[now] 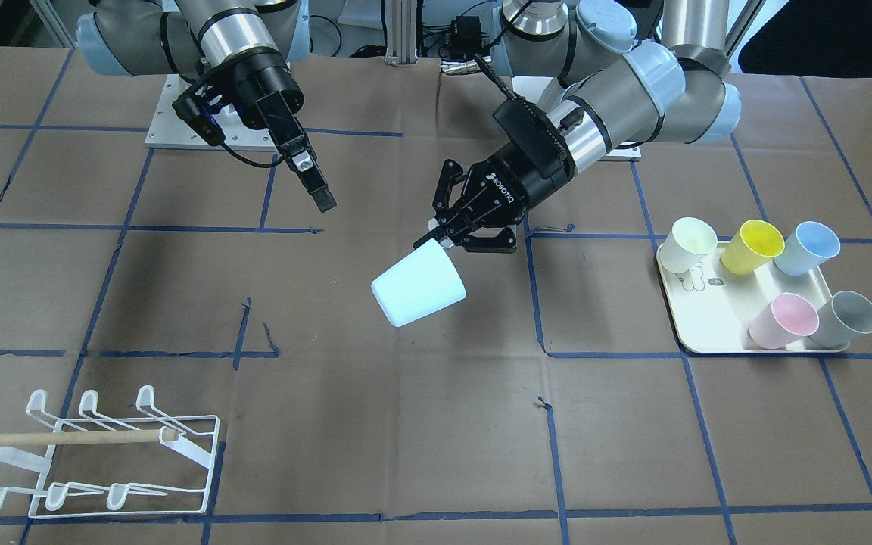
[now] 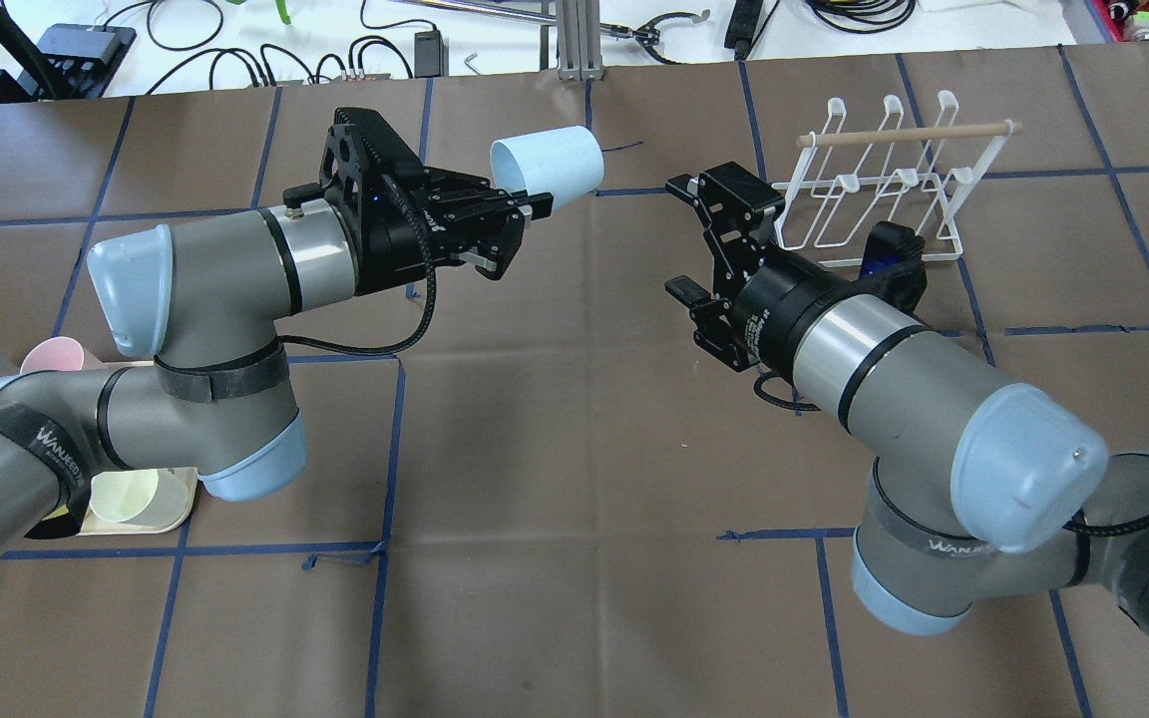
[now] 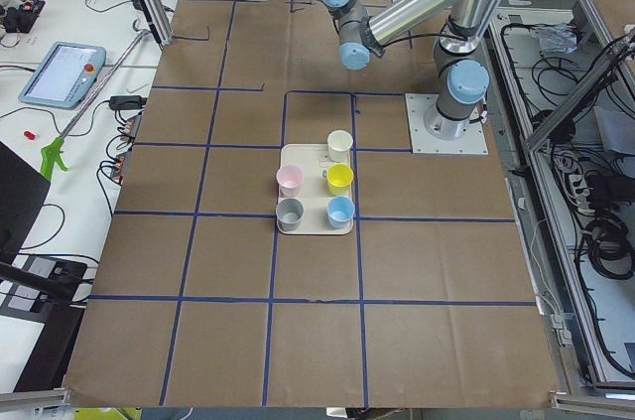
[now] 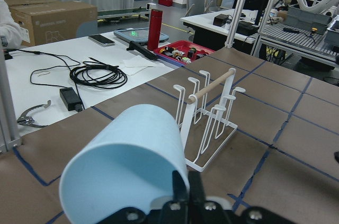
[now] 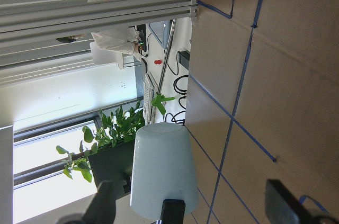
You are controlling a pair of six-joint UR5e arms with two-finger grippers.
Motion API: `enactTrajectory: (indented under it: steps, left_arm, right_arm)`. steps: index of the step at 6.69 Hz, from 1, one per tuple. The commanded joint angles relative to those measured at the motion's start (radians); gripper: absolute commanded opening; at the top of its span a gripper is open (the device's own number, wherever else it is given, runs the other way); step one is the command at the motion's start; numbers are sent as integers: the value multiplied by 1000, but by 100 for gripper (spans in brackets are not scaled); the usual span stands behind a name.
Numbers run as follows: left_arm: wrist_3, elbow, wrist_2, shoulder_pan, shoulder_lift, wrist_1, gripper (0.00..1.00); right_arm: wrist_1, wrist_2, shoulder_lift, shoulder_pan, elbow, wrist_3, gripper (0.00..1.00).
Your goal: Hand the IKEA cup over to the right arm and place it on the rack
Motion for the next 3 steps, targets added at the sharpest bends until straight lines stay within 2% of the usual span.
enactTrajectory:
  steps: [1,3]
  left_arm:
    - [-3,-14,-2,-7,7,9,1]
    - [-5,-25,-2,-9,7,29,2]
  right_arm:
    - [-4,-1,51,29,-14,-9,100]
    - [4,-14,113,63,-72,0,100]
